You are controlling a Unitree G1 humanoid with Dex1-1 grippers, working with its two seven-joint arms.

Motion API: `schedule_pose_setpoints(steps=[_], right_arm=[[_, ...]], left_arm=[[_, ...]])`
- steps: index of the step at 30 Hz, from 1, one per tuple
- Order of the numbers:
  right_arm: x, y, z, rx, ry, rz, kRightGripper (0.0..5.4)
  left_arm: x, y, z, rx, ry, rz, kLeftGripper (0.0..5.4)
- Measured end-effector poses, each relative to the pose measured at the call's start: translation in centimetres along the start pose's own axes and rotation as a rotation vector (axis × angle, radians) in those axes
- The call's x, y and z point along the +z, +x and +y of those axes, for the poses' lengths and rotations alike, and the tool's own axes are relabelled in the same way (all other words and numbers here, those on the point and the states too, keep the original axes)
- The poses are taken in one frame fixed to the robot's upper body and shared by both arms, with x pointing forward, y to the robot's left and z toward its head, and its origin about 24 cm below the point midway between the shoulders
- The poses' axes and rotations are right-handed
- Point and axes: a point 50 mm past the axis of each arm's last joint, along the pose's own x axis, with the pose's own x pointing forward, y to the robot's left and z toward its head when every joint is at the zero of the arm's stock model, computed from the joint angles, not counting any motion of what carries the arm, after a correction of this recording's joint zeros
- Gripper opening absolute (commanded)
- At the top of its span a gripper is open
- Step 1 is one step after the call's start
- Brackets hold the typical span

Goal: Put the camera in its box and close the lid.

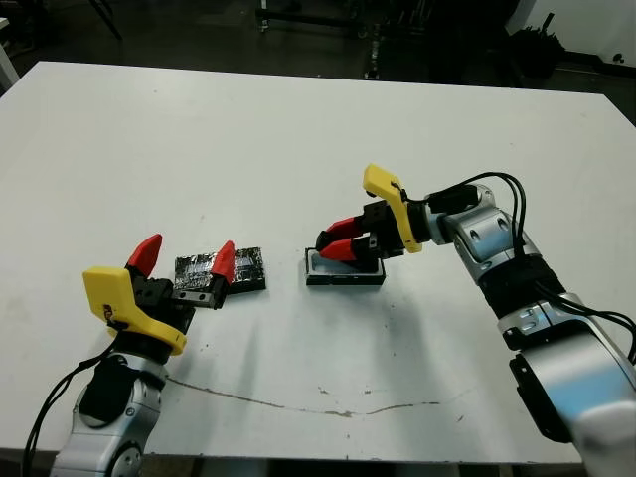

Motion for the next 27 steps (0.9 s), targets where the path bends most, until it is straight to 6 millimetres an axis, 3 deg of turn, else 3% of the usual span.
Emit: schedule_pose_setpoints(steps=[24, 27], right_arm=[[0.14, 0.01, 0.09, 0.057, -0.068, 0.064, 1.66], [0.25, 0.05, 0.12, 0.080, -0.074, 0.101, 2.16]], left_arm=[[-0.03, -0.10, 0.10, 0.002, -0.015, 0.001, 5.40], [-0.04, -0.11, 0.12, 0.003, -0.005, 0.003, 5.40]])
